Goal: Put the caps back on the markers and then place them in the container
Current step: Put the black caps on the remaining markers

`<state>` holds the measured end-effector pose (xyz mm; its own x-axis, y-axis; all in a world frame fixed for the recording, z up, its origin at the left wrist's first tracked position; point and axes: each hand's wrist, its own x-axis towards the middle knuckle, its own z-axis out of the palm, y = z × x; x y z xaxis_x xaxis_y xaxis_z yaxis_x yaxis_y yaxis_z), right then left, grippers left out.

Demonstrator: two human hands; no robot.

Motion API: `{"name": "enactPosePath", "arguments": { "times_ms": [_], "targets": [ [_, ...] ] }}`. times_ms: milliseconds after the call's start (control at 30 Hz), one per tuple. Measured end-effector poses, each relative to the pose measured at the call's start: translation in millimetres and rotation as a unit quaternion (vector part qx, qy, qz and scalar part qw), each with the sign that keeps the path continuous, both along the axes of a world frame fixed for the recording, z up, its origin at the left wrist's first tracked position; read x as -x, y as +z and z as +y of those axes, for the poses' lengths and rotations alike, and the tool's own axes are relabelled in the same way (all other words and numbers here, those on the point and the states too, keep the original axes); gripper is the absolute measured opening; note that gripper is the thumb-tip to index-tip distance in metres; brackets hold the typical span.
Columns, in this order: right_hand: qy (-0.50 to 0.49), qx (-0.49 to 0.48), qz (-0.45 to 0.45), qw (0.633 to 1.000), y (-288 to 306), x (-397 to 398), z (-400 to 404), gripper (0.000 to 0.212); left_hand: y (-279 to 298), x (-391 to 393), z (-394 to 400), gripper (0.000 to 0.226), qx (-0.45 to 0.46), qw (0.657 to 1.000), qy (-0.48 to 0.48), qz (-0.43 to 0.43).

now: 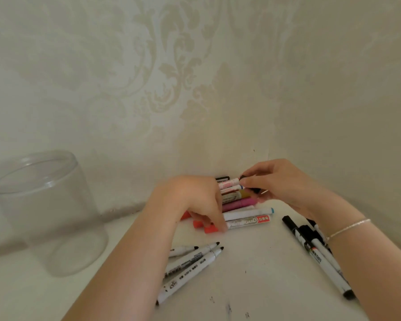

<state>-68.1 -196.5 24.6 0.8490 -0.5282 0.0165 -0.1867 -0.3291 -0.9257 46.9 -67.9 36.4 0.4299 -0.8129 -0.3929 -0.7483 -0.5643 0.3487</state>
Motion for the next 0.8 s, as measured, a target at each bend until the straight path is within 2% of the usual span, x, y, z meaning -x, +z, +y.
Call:
{"name": "enactPosePath", "arguments": {
  "times_ms": [167,300,400,500,600,667,800],
  "targets": [
    [0.018,0.024,0.006,1.0,-0.2,-2.9,8.7,0.012,-26.4,-6.6,20.7,0.03,-0.077,0.996,-0.007,-0.052],
    [0.014,0.034,0.008,0.999,0.3,-3.8,10.8,0.01,-39.0,-8.6,26.2,0.022,-0.051,0.998,-0.016,-0.016],
    [0.008,0.022,0.002,1.0,1.1,-3.7,13.1,0.012,-46.2,-5.9,26.3,0.02,0.002,1.0,-0.012,-0.014],
    [-0.013,0.016,-0.04,0.999,3.7,-3.5,12.4,0.009,-42.8,-5.5,22.4,0.016,0.106,0.994,0.006,0.025],
    [-0.057,-0.007,-0.091,0.994,8.6,-2.5,6.7,0.004,-25.1,-7.8,18.9,0.012,0.195,0.978,0.01,0.076],
    [-0.079,-0.043,-0.122,0.988,11.8,-1.4,2.8,0.009,-12.7,-10.5,17.1,0.005,0.237,0.967,0.004,0.091],
    [-0.07,-0.098,-0.145,0.982,17.6,3.7,1.5,0.01,3.8,-12.8,13.1,0.006,0.298,0.943,-0.005,0.147]
  ]
}}
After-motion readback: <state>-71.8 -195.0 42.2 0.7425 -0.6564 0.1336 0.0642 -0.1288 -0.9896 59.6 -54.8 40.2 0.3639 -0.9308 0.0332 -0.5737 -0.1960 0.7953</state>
